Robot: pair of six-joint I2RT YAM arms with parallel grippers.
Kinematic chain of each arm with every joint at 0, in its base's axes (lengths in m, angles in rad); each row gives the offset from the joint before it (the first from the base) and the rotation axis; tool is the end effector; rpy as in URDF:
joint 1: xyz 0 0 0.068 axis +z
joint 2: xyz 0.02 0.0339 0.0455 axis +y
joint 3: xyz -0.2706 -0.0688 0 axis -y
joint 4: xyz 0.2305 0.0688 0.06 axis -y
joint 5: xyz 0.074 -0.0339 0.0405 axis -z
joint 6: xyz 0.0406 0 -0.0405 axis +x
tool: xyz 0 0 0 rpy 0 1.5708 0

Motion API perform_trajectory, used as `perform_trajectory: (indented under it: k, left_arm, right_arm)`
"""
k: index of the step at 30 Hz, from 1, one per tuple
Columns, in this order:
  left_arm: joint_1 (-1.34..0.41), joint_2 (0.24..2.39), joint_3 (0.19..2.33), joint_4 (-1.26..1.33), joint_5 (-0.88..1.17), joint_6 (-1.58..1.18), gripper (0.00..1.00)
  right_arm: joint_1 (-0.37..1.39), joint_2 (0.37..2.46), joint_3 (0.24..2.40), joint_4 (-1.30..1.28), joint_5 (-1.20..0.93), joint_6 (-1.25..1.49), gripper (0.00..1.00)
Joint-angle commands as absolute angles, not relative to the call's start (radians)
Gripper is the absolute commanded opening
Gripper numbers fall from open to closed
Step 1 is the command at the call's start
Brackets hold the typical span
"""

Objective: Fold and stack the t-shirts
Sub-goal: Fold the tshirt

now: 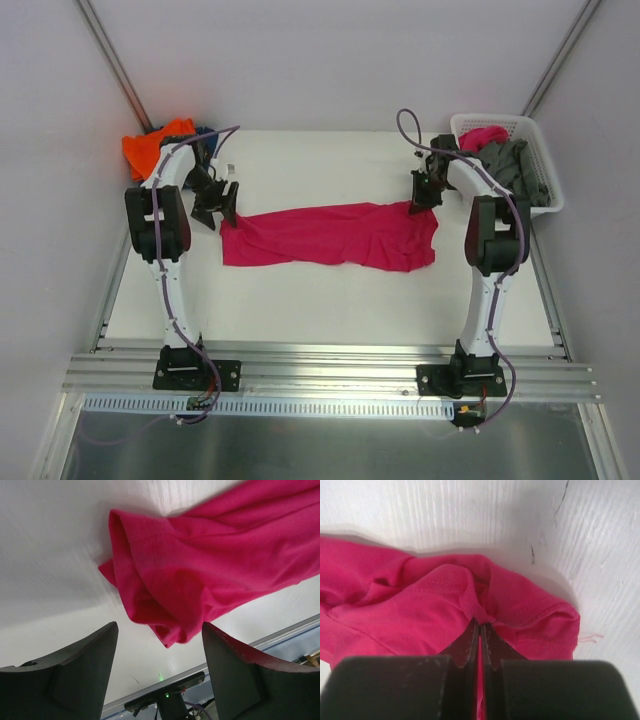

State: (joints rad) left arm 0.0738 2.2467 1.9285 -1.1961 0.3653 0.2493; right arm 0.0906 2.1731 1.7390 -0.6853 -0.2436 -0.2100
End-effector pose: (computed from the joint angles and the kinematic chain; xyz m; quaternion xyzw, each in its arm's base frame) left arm 0.4332 0.0175 0.1977 0.0913 0.9787 -0.1747 0.0566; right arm 0.4544 0.0511 0.1919 -0.1717 0.9524 0.1050 0.2288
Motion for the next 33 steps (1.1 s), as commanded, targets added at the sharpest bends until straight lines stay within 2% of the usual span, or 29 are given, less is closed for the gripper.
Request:
perform_trajectory:
  k: [1, 8, 11, 14, 29, 33]
  left_arm:
    - [0.077, 2.290, 2.012, -1.219, 0.371, 0.253, 0.68]
    - [0.078, 2.368, 2.164, -1.215, 0.344, 0.253, 0.65]
    - [0.078, 2.376, 2.169, -1.213, 0.354, 0.252, 0.62]
    - [0.075, 2.379, 2.171, -1.213, 0.370, 0.255, 0.54]
    - [0.060, 2.434, 2.204, -1.212, 0.390, 0.253, 0.49]
    - [0.055, 2.442, 2.207, -1.213, 0.402, 0.256, 0.43]
  right_arm:
    - [0.083, 2.072, 1.717, -0.692, -0.262, -0.209, 0.01]
    - [0.087, 2.033, 1.672, -0.686, -0.259, -0.213, 0.01]
    - [0.086, 2.016, 1.651, -0.683, -0.255, -0.216, 0.01]
    - [0.086, 2.008, 1.637, -0.680, -0.252, -0.222, 0.01]
    - [0.097, 1.994, 1.615, -0.676, -0.239, -0.229, 0.01]
    - [0.098, 1.994, 1.611, -0.673, -0.239, -0.230, 0.01]
